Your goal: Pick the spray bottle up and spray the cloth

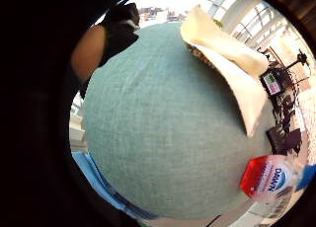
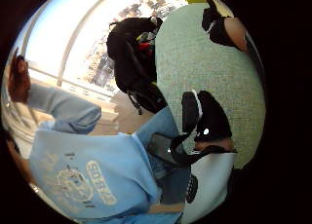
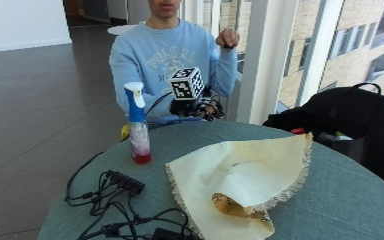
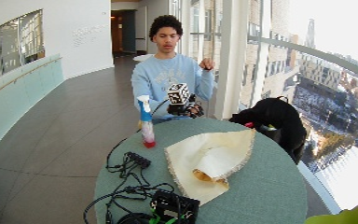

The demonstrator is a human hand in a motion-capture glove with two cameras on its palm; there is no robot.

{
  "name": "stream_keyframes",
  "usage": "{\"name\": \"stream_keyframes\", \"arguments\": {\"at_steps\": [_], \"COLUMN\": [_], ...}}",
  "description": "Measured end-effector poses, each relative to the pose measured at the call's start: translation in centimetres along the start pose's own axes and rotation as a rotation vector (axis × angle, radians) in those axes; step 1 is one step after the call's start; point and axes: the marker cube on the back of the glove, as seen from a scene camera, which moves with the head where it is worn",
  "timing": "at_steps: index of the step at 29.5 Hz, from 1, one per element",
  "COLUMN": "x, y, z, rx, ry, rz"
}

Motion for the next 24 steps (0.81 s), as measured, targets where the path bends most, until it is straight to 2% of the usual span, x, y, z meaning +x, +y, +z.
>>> {"name": "stream_keyframes", "arguments": {"at_steps": [14, 24], "x": [0.0, 0.6], "y": [-4.4, -4.2], "z": [0.0, -0.4], "rx": [-0.062, -0.078], "ry": [0.062, 0.075], "rz": [-0.010, 0.013]}}
